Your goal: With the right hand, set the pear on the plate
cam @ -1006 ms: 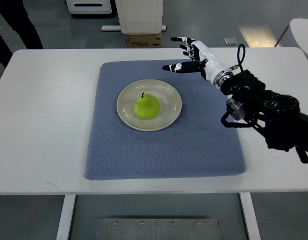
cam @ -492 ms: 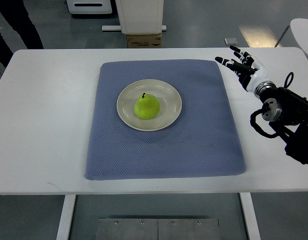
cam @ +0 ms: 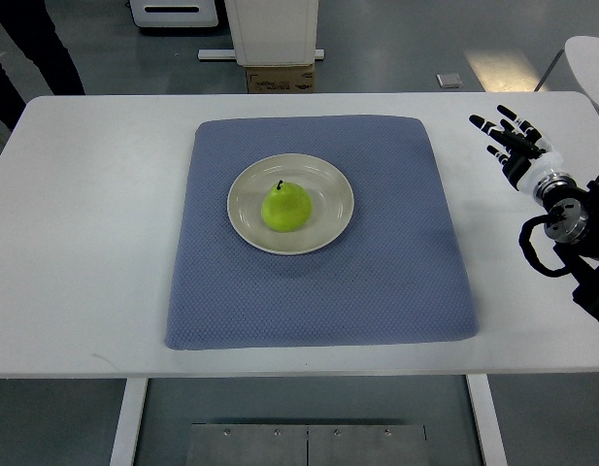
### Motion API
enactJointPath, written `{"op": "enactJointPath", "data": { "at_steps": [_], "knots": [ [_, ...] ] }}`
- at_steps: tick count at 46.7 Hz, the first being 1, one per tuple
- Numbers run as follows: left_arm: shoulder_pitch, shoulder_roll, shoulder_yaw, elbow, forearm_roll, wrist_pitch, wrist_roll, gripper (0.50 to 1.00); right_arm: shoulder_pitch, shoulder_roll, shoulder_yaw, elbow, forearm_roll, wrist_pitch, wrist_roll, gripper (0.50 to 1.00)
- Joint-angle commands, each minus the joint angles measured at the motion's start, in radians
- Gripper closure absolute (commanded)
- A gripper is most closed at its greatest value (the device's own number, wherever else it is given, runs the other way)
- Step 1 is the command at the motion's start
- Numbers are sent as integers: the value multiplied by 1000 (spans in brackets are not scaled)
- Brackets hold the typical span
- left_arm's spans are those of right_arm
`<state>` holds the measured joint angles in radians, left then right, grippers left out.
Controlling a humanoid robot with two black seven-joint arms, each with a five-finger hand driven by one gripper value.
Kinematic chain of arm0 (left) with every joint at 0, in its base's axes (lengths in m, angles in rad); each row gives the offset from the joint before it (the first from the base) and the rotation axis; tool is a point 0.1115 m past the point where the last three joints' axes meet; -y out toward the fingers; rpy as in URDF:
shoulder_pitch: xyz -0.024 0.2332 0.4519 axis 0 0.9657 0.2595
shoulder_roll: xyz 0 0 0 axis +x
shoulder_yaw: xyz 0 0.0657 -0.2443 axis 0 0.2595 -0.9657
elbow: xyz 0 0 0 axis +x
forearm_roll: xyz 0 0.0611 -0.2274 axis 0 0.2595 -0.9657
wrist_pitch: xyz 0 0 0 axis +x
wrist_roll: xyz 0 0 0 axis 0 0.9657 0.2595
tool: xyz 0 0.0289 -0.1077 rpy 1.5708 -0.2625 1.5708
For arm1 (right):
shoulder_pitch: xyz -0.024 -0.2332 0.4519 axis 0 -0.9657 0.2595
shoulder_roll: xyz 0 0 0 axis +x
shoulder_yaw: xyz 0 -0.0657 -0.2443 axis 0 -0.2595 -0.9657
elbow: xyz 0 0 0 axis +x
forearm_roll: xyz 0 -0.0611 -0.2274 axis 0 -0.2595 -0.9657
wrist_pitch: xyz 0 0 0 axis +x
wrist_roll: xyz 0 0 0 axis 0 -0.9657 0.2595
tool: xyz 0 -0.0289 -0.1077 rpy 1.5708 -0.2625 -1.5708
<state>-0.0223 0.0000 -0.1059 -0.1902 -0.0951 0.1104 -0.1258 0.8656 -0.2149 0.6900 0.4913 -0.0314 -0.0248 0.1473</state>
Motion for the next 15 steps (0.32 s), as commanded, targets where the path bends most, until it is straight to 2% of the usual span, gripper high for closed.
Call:
{"op": "enactJointPath", "data": {
  "at_steps": [1,5,10,15],
  "knots": [
    [1,0,0,0,0,0,0,500,-10,0,-4,0,1,2,0,500],
    [1,0,0,0,0,0,0,500,-17,0,-7,4,-2,9,6,500],
    [1,0,0,0,0,0,0,500,-16,-1,-32,12,-12,54,15,500],
    [1,0,0,0,0,0,0,500,-14,3,-46,10,-12,51,17,500]
  ]
}}
